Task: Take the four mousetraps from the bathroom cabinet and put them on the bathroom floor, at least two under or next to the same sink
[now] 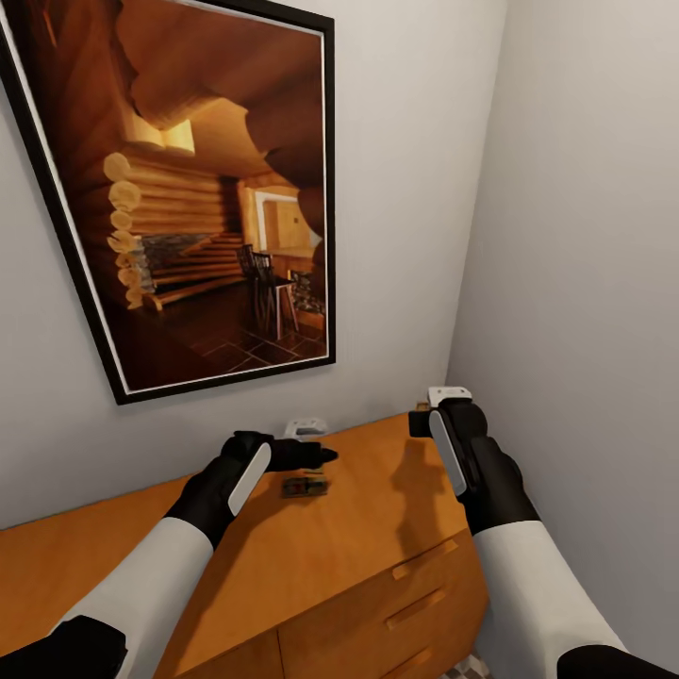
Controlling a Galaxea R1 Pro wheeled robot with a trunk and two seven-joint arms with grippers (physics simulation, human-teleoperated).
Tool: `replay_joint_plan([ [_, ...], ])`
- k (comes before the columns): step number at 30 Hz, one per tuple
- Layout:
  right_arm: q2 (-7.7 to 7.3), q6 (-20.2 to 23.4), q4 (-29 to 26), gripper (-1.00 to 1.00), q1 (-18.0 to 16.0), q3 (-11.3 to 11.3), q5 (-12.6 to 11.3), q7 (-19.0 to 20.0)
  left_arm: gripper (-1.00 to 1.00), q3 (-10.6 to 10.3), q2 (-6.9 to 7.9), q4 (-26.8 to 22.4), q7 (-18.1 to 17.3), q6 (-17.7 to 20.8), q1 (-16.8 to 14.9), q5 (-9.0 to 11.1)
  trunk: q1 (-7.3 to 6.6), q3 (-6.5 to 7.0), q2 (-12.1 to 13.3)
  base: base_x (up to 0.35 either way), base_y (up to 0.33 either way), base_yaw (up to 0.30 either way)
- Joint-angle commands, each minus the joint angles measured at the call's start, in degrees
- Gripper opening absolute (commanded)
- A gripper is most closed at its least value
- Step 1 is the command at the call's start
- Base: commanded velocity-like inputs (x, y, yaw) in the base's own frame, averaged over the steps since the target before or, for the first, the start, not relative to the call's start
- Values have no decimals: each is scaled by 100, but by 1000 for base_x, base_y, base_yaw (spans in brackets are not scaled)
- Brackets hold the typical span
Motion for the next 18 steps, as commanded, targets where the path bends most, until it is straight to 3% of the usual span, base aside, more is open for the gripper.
replay_joint_plan([
  [1, 0, 18, 3, -100, -5, 7, -47, -49, 100, 4, 3, -10, 1, 22, -4, -19, 1, -8, -5, 0, 0, 0],
  [7, -8, 18, 2, -100, -6, 9, -46, -46, 100, -27, -2, -31, 289, 17, -4, -43, 1, -8, -5, 0, 0, 0],
  [13, -33, 18, -6, -100, -10, 4, -53, -41, 100, -37, -1, -631, 1237, 126, -4, -40, 1, -8, -5, 0, 0, 0],
  [14, -36, 18, -7, -100, -8, 3, -53, -38, 100, -38, -6, -875, 1493, 251, -4, -27, 1, -8, -5, 0, 0, 0],
  [18, -40, 18, -14, -100, -8, 3, -54, -28, 100, -32, -15, -1425, 1950, 768, -4, -4, 1, -8, -5, 0, 0, 0],
])
